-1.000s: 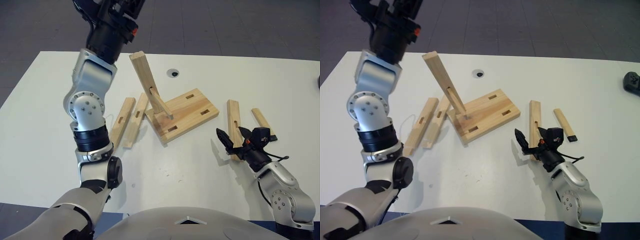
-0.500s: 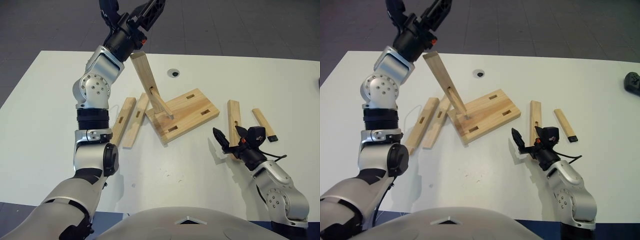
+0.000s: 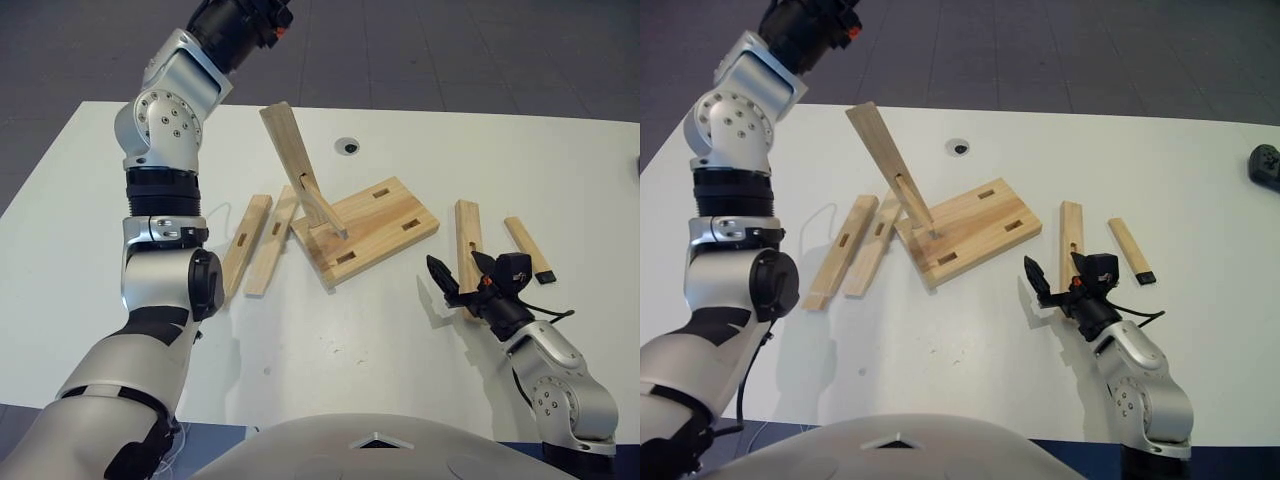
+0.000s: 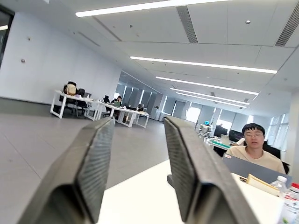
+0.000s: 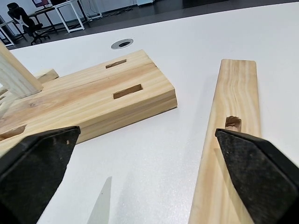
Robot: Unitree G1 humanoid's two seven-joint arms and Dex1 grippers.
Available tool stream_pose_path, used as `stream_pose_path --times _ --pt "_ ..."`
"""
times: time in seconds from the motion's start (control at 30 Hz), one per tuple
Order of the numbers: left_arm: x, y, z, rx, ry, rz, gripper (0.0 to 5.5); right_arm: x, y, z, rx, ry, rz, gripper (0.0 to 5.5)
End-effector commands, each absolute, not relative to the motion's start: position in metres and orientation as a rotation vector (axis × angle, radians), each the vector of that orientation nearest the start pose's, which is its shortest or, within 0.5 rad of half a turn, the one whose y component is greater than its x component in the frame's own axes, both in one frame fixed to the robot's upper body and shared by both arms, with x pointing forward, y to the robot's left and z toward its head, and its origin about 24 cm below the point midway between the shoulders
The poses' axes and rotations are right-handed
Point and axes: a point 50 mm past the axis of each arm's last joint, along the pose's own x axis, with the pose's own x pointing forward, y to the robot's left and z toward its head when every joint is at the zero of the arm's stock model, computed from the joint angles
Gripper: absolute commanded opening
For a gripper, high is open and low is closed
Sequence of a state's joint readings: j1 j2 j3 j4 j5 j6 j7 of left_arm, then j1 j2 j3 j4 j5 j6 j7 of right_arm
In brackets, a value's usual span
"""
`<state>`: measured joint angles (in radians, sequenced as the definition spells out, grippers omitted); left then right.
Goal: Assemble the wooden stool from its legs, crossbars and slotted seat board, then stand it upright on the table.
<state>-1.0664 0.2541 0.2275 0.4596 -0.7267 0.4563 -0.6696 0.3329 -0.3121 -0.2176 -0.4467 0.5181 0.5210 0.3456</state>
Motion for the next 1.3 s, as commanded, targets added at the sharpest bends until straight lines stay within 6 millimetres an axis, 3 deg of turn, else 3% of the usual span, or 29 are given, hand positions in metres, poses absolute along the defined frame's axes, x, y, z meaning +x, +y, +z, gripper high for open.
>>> stream_pose_path --times 0.03,0.13,0.23,0.3,0.37,0.43,0.7,0.87,0.97,1.07,1.13,1.3 --pt "0.373 0.125 0.283 -0.446 -0.368 -0.966 1.07 0.179 -0.221 0.055 0.209 0.310 0.246 5.40" --pt "0.375 0.121 0.262 -0.414 -0.295 -0.962 0.49 0.179 -0.222 0.055 0.206 0.313 0.244 5.40" --pt "0.375 0.111 0.211 -0.377 -0.131 -0.953 0.03 0.178 -0.222 0.055 0.205 0.315 0.244 5.40" --pt "0.371 0.105 0.172 -0.351 -0.012 -0.933 0.03 0.178 -0.222 0.055 0.204 0.316 0.246 5.40" --pt "0.366 0.102 0.148 -0.345 0.052 -0.919 0.03 0.178 -0.223 0.055 0.200 0.319 0.246 5.40" --pt "0.364 0.100 0.146 -0.358 0.049 -0.917 0.03 0.178 -0.224 0.055 0.199 0.321 0.245 5.40" --pt "0.370 0.104 0.181 -0.476 -0.060 -0.900 0.03 0.180 -0.215 0.055 0.221 0.309 0.258 5.40" --pt "0.373 0.120 0.228 -0.636 -0.196 -0.880 0.03 0.178 -0.211 0.053 0.227 0.312 0.267 5.40" --pt "0.377 0.136 0.247 -0.593 -0.264 -0.823 0.03 0.176 -0.211 0.052 0.229 0.313 0.258 5.40" --pt "0.391 0.157 0.239 -0.528 -0.260 -0.657 0.03 0.174 -0.210 0.051 0.227 0.315 0.255 5.40" --pt "0.402 0.170 0.219 -0.467 -0.203 -0.508 0.03 0.174 -0.210 0.051 0.229 0.313 0.250 5.40" --pt "0.398 0.162 0.159 -0.091 -0.041 -0.452 0.03 0.176 -0.213 0.053 0.219 0.307 0.246 5.40"
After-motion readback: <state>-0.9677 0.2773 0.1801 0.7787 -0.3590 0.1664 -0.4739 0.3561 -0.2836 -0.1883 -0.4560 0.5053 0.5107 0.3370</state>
